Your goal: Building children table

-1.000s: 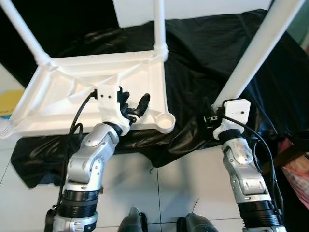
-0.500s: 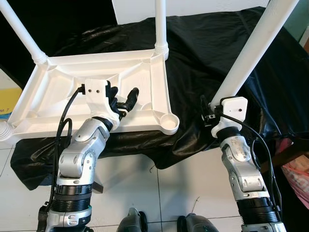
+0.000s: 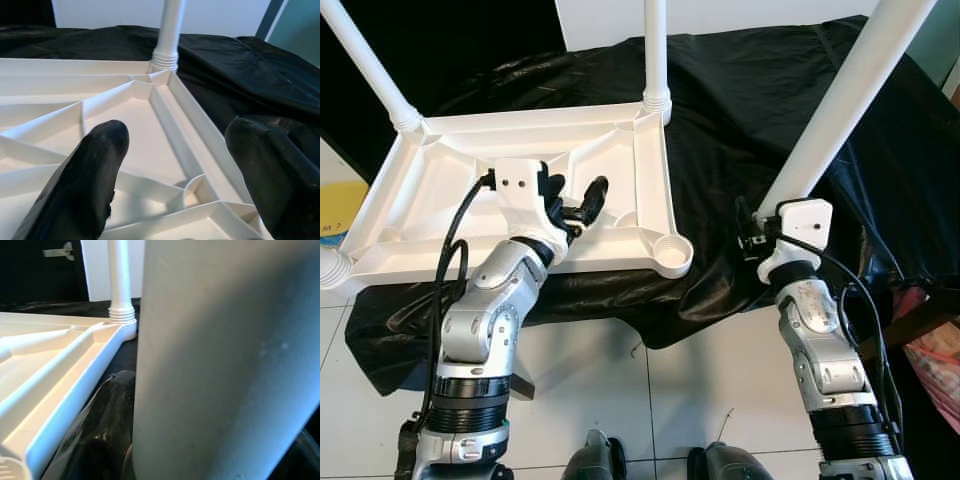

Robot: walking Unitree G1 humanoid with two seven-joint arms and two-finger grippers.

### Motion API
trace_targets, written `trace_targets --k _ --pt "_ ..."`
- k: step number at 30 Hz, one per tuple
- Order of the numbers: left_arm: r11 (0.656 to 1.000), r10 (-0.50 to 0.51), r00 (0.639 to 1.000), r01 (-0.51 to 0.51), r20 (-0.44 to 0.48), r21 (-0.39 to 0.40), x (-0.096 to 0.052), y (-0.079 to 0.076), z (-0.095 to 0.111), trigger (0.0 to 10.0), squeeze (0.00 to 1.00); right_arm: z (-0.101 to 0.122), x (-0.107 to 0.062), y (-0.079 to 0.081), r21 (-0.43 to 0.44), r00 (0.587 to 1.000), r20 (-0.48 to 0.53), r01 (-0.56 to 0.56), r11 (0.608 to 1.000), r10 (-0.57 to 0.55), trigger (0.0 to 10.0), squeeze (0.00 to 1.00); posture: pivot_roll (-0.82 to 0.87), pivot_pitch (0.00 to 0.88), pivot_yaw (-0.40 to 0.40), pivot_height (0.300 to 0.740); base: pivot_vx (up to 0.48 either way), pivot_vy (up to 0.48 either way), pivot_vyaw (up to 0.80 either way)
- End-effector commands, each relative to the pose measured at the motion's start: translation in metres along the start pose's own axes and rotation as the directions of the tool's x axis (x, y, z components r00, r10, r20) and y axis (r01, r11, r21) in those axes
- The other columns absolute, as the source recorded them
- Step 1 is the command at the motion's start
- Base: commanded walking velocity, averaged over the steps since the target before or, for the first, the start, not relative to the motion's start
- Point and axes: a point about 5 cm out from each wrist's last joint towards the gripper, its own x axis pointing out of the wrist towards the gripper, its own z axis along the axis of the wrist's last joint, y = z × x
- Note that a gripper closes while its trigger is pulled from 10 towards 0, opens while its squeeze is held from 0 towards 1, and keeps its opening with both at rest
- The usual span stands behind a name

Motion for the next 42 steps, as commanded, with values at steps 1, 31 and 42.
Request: trace_targets --k 1,31,42 --pt "0.999 -0.039 0.999 0.039 -0.006 0.008 -0.0012 0.0018 -0.0012 10.0 0.0 0.0035 0.0021 0.0025 0.009 1.0 0.026 -0.003 1.0 0.003 10.0 0.0 -0.08 0.125 0.06 0.74 -0.247 0.39 0.0" --pt "0.998 -0.027 0.999 0.025 0.04 0.052 0.0037 -0.0014 0.0037 10.0 0.0 0.0047 0.0059 0.0038 0.001 0.999 0.049 -0.011 1.0 0.011 10.0 0.0 -0.08 0.093 0.055 0.74 -0.128 0.198 0.0" --pt "0.991 -0.024 0.999 0.017 0.048 0.133 0.0033 0.0005 0.0011 10.0 0.0 0.0034 0.0092 0.0002 -0.015 0.999 0.048 -0.018 1.0 0.019 10.0 0.0 -0.07 0.088 0.02 0.74 0.0 0.0 0.0"
